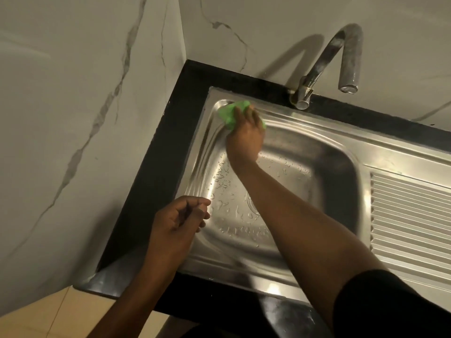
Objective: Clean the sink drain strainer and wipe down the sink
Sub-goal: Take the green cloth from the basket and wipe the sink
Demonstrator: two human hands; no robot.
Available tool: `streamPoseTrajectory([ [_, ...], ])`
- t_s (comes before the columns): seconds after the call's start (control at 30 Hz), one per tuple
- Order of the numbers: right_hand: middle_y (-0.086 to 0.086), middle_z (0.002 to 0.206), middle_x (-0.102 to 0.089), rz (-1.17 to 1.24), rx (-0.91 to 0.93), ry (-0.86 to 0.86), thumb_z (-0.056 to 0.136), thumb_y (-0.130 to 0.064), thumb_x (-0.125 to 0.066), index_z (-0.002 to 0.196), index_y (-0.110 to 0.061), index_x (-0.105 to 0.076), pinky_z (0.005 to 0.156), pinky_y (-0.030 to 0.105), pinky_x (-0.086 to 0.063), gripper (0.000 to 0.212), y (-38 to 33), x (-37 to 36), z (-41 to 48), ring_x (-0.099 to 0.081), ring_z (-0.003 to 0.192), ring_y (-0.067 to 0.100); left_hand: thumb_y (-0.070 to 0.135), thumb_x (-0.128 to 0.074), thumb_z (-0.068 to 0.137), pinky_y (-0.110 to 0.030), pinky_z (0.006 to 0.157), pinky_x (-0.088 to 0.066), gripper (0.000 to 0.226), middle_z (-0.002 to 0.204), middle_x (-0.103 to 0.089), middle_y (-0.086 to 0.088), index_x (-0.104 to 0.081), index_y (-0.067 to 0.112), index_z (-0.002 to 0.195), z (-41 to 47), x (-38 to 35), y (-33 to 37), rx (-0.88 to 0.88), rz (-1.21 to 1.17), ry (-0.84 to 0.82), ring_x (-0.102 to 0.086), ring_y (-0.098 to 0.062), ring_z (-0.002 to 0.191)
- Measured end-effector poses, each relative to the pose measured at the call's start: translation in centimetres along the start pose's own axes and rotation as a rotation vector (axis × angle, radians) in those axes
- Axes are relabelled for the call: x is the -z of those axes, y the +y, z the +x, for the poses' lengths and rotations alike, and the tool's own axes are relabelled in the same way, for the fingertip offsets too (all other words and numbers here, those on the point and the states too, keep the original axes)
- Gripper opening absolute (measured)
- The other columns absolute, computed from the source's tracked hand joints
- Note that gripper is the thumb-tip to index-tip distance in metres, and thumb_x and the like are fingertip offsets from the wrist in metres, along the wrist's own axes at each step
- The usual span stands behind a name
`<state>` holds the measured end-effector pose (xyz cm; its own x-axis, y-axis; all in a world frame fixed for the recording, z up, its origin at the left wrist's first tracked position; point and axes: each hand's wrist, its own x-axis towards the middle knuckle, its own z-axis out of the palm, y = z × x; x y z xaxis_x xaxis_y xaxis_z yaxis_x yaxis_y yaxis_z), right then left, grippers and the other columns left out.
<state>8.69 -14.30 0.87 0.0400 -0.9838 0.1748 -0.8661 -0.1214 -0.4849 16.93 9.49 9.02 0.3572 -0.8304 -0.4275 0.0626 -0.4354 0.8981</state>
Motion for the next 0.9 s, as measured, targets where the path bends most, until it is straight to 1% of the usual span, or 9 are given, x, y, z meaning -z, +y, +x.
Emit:
streamPoseTrajectory([
  [0.1, 0.008, 0.162, -0.044, 0.038, 0.1, -0.161, 0.095, 0.002, -0.063, 0.146, -0.015, -0.057, 0.122, 0.06, -0.034, 0.054, -3.4, -1.0, 0.8, -0.028, 0.156, 0.037, 0.02, -0.066, 0.099, -0.031, 0.08, -0.061, 0.012, 0.086, -0.078, 0.005, -0.077, 0.023, 0.101, -0.3, 0.0, 0.0, 0.013, -0.02, 0.029, -0.074, -0.017, 0.083],
  [0.17, 0.007, 0.167, -0.036, -0.014, 0.184, -0.229, 0.098, -0.001, -0.061, 0.151, -0.012, -0.051, 0.125, 0.057, -0.029, 0.055, -3.2, -0.8, 1.7, -0.021, 0.158, 0.034, 0.017, -0.066, 0.099, -0.031, 0.078, -0.06, 0.013, 0.086, -0.078, 0.003, -0.077, 0.023, 0.1, -0.5, 0.1, 0.0, 0.006, -0.047, 0.035, -0.074, -0.017, 0.081],
  [0.27, 0.009, 0.171, -0.025, -0.241, 0.536, -0.287, 0.098, -0.001, -0.059, 0.162, -0.012, -0.03, 0.13, 0.047, -0.014, 0.071, 0.6, 0.9, 2.7, -0.016, 0.16, 0.03, 0.016, -0.065, 0.099, -0.027, 0.076, -0.057, 0.014, 0.085, -0.078, 0.005, -0.078, 0.022, 0.1, -0.8, 0.3, -0.1, -0.003, -0.044, 0.031, -0.074, -0.013, 0.08],
  [0.33, 0.008, 0.172, -0.022, -0.345, 0.639, -0.306, 0.095, 0.004, -0.06, 0.164, -0.014, -0.024, 0.129, 0.045, -0.015, 0.08, 3.6, 2.6, 3.7, -0.016, 0.16, 0.03, 0.015, -0.065, 0.099, -0.027, 0.077, -0.057, 0.014, 0.085, -0.077, 0.004, -0.078, 0.022, 0.101, -0.9, 0.4, -0.2, 0.003, -0.038, 0.031, -0.074, -0.013, 0.08],
  [0.5, 0.0, 0.175, -0.008, -0.493, 0.586, -0.391, 0.09, 0.011, -0.056, 0.167, -0.016, -0.015, 0.129, 0.046, -0.023, 0.091, 11.0, 7.7, 4.6, -0.01, 0.161, 0.027, 0.016, -0.066, 0.099, -0.03, 0.08, -0.057, 0.014, 0.086, -0.078, 0.003, -0.078, 0.021, 0.103, -0.9, 0.7, -0.4, 0.014, -0.028, 0.023, -0.073, -0.013, 0.082],
  [0.6, -0.004, 0.175, -0.002, -0.525, 0.436, -0.42, 0.09, 0.013, -0.053, 0.167, -0.02, -0.013, 0.125, 0.049, -0.032, 0.093, 15.7, 11.5, 2.9, -0.006, 0.162, 0.025, 0.018, -0.067, 0.099, -0.03, 0.08, -0.058, 0.016, 0.087, -0.078, 0.003, -0.079, 0.028, 0.1, -1.0, 0.9, -0.6, -0.012, -0.016, 0.001, -0.073, -0.015, 0.084],
  [0.7, -0.004, 0.174, -0.011, -0.488, 0.189, -0.389, 0.09, 0.01, -0.056, 0.166, -0.019, -0.023, 0.116, 0.053, -0.043, 0.087, 20.3, 15.9, 0.8, -0.01, 0.161, 0.023, 0.018, -0.067, 0.099, -0.03, 0.079, -0.058, 0.021, 0.088, -0.078, 0.003, -0.079, 0.035, 0.099, -1.2, 1.3, -0.9, -0.046, -0.009, -0.019, -0.073, -0.015, 0.083],
  [0.77, 0.002, 0.173, -0.019, -0.463, 0.045, -0.355, 0.092, 0.007, -0.057, 0.164, -0.015, -0.03, 0.117, 0.054, -0.042, 0.08, 22.5, 18.2, 0.0, -0.018, 0.16, 0.024, 0.017, -0.067, 0.1, -0.033, 0.08, -0.059, 0.023, 0.089, -0.078, 0.001, -0.079, 0.037, 0.1, -1.2, 1.3, -1.2, -0.067, -0.004, -0.044, -0.073, -0.016, 0.082],
  [0.9, 0.006, 0.171, -0.026, -0.47, -0.041, -0.384, 0.094, 0.0, -0.058, 0.162, -0.014, -0.034, 0.122, 0.046, -0.036, 0.073, 23.3, 19.6, -0.5, -0.03, 0.156, 0.028, 0.019, -0.068, 0.099, -0.036, 0.08, -0.059, 0.021, 0.089, -0.077, 0.0, -0.079, 0.036, 0.102, -1.6, 0.4, -1.3, -0.098, 0.041, -0.095, -0.072, -0.014, 0.08],
])
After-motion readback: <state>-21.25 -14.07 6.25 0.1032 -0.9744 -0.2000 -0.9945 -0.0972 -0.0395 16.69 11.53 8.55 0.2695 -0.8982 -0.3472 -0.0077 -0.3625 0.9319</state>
